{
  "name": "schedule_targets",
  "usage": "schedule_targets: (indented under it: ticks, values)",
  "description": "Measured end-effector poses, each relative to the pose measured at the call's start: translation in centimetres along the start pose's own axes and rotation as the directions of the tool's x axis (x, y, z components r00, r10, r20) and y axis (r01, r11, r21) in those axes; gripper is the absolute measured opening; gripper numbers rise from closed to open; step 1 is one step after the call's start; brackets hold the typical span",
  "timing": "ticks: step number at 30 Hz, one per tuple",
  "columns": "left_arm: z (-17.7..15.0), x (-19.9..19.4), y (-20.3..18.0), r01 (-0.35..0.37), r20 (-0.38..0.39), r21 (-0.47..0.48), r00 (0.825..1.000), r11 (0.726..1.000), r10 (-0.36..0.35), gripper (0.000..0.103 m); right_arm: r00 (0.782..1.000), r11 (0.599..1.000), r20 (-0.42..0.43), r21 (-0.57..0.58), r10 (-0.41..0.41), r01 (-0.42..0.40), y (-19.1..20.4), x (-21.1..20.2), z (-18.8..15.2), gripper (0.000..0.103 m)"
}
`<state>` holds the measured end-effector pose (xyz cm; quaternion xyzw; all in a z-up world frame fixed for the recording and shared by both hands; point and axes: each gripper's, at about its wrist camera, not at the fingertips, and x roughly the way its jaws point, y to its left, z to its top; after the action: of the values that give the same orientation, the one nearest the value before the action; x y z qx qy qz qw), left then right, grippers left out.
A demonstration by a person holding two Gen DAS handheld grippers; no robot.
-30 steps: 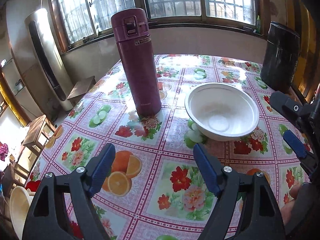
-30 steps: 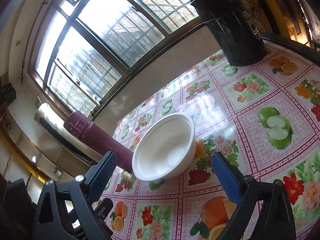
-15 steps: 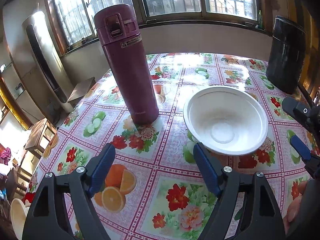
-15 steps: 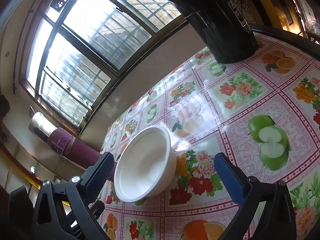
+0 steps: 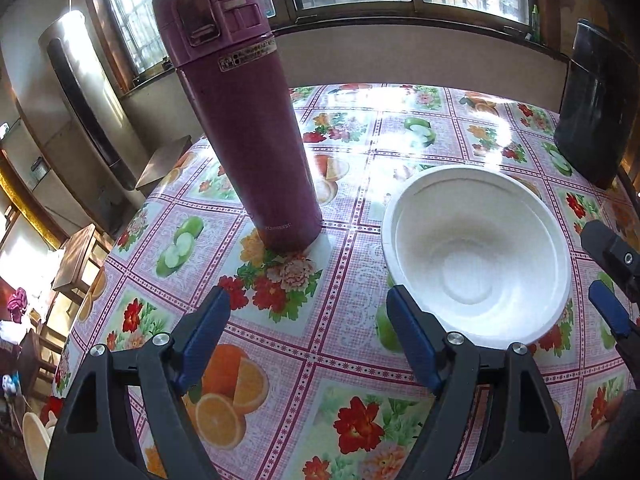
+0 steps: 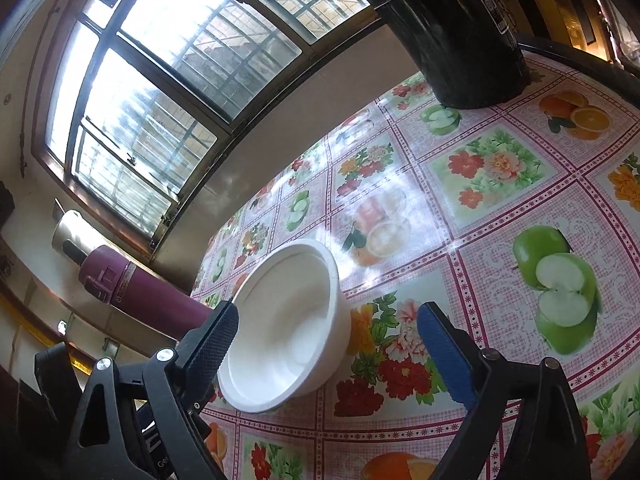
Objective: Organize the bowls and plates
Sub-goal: 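Move the open left tool to the last white bowl near the thermos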
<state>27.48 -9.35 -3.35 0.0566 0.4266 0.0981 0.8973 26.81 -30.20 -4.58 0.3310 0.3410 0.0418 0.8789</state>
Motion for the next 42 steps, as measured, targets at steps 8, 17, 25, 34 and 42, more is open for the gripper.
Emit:
schedule_targets:
  ticks: [8, 17, 25, 34, 42]
  values:
    - [2.8, 2.0, 0.3, 0.071, -0.105, -0.01, 0.992, 0.997, -0.072, 0.081, 0.998, 0.998, -0.041, 0.05, 0.047, -0.045, -0.7, 0.9, -0.3, 0.077]
    - [3.5, 4.0, -0.3, 0.217, -0.249, -0.059, 0.942, 0.974, -0.225, 0.081, 0.992, 0.989, -0.073, 0.115, 0.098, -0.09, -1.3, 1.5, -0.5, 0.062]
    - [3.2, 4.3, -1.5, 0.315, -0.298, -0.102, 0.895, 0.944, -0.331, 0.081, 0.992, 0.988, -0.064, 0.119, 0.11, -0.102, -1.0, 1.0, -0.3, 0.062]
    - [3.7, 3.4, -1.4, 0.364, -0.254, -0.115, 0.889, 0.924, -0.381, 0.075, 0.988, 0.983, -0.074, 0.136, 0.132, -0.121, -1.0, 1.1, -0.3, 0.058]
    - [3.7, 3.8, -1.5, 0.383, -0.259, -0.106, 0.88, 0.918, -0.398, 0.042, 0.984, 0.978, -0.09, 0.159, 0.153, -0.137, -1.2, 1.4, -0.5, 0.054]
